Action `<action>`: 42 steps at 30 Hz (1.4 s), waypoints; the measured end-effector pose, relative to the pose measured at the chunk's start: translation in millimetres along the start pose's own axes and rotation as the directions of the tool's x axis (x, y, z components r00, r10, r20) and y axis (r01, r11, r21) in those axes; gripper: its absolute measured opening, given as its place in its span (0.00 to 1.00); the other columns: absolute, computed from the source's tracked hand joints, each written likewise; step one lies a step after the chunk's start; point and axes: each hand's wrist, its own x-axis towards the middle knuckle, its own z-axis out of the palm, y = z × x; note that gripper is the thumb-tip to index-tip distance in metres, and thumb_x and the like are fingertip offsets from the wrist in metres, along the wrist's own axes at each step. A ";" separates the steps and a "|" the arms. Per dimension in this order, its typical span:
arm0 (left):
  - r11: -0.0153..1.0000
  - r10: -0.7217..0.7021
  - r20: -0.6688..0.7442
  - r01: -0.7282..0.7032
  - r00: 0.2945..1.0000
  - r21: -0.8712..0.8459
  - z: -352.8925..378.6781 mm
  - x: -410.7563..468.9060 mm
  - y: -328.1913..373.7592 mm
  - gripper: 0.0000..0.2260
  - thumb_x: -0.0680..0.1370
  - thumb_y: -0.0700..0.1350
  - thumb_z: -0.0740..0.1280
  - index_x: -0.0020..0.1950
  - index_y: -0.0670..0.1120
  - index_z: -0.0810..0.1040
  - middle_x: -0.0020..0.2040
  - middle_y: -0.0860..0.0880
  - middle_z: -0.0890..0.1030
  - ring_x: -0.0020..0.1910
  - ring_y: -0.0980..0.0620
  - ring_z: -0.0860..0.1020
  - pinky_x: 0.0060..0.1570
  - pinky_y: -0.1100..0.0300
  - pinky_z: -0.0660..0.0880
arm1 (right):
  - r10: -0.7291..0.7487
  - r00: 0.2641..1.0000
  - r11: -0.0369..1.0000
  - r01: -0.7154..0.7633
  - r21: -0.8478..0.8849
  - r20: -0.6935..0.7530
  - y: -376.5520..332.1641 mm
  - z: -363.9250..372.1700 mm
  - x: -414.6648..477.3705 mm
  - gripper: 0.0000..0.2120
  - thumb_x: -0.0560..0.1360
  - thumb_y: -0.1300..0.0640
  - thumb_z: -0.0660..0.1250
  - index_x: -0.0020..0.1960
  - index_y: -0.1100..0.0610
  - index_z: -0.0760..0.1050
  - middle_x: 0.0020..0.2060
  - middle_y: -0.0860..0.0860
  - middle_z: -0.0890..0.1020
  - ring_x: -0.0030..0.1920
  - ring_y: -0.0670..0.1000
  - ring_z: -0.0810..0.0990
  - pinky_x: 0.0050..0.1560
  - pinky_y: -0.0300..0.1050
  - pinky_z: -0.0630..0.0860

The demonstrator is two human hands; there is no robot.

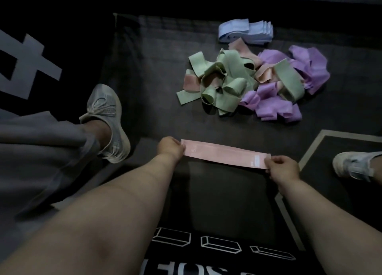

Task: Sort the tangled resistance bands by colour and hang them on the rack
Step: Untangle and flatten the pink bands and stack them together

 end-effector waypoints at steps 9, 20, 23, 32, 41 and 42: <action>0.997 -0.033 -0.013 0.034 0.999 0.070 11.4 13.7 -3.6 0.06 0.77 0.46 0.71 0.49 0.46 0.77 0.56 0.42 0.82 0.56 0.42 0.79 0.56 0.57 0.73 | 0.007 1.000 0.995 -0.008 -0.104 -0.017 7.6 7.5 9.1 0.08 0.74 0.53 0.74 0.48 0.53 0.76 0.43 0.55 0.85 0.46 0.56 0.84 0.56 0.57 0.80; 0.372 0.555 0.259 -0.514 0.791 0.773 27.2 6.3 2.1 0.21 0.79 0.47 0.65 0.71 0.55 0.66 0.71 0.48 0.65 0.69 0.45 0.65 0.66 0.48 0.64 | -0.413 0.824 0.420 0.550 -0.722 0.387 3.0 7.9 -0.1 0.38 0.72 0.52 0.74 0.78 0.48 0.62 0.73 0.51 0.63 0.72 0.56 0.63 0.72 0.51 0.65; 0.312 0.547 0.294 -0.517 0.784 0.797 26.2 9.9 6.9 0.16 0.81 0.44 0.60 0.69 0.52 0.67 0.69 0.47 0.67 0.68 0.44 0.67 0.64 0.49 0.66 | -0.422 0.812 0.395 0.565 -0.724 0.404 1.1 8.0 5.0 0.29 0.76 0.55 0.68 0.75 0.49 0.64 0.69 0.52 0.64 0.69 0.55 0.65 0.68 0.48 0.66; 0.267 0.498 0.366 -0.541 0.786 0.798 20.2 9.7 9.9 0.21 0.79 0.49 0.63 0.71 0.53 0.66 0.68 0.48 0.67 0.68 0.45 0.67 0.66 0.48 0.64 | -0.417 0.812 0.366 0.562 -0.742 0.409 -9.3 3.7 4.6 0.28 0.75 0.46 0.65 0.73 0.46 0.64 0.66 0.49 0.66 0.68 0.53 0.67 0.69 0.48 0.65; 0.736 0.569 -0.075 -0.466 0.819 0.491 8.7 29.2 96.5 0.15 0.81 0.50 0.61 0.65 0.47 0.73 0.62 0.45 0.74 0.62 0.44 0.73 0.62 0.50 0.69 | -0.637 0.768 0.629 0.566 -0.532 0.063 -117.2 8.1 32.2 0.18 0.75 0.59 0.68 0.65 0.58 0.75 0.66 0.58 0.72 0.66 0.60 0.70 0.68 0.55 0.66; 0.802 0.522 -0.115 -0.440 0.845 0.405 4.6 38.3 109.0 0.15 0.81 0.49 0.61 0.65 0.46 0.73 0.63 0.43 0.73 0.63 0.42 0.73 0.62 0.49 0.69 | -0.672 0.737 0.606 0.605 -0.516 0.076 -131.5 10.0 36.8 0.18 0.74 0.60 0.68 0.64 0.59 0.76 0.66 0.59 0.73 0.66 0.60 0.70 0.67 0.55 0.66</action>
